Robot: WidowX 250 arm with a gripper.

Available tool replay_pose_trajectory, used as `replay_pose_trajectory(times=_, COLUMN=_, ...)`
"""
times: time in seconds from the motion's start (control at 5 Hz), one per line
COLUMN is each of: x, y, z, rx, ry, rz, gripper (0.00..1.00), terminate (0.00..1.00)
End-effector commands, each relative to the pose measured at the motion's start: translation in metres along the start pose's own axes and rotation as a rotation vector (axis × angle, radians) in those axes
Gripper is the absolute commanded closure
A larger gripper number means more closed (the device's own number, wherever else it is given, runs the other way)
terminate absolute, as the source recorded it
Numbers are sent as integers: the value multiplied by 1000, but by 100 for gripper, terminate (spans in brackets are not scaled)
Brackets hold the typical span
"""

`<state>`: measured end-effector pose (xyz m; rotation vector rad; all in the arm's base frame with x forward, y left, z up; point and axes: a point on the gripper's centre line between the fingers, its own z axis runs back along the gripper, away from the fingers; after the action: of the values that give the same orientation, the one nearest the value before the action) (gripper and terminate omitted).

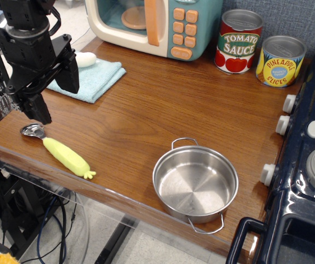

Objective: Put the mushroom inside the pot.

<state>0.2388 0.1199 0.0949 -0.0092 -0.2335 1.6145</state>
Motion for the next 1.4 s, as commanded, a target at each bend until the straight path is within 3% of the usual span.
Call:
replay_pose_trajectory(times=0.0, x=0, y=0, z=0, rx=0, ry=0, rz=0, gripper=0, terminate=0)
replay_pose_trajectory(times=0.4, x=39, y=-41, z=2, rx=-39, ry=-11, rz=96, gripper=0, terminate=0)
replay_pose_trajectory(times=0.8, x=87, y=-95, z=-16, rx=-114, ry=-71, rz=190, gripper=0, terminate=0)
replay_pose_trajectory(times=1.2, x=104, y=-136, z=-32, rx=-159, ry=-121, rz=222, gripper=0, terminate=0)
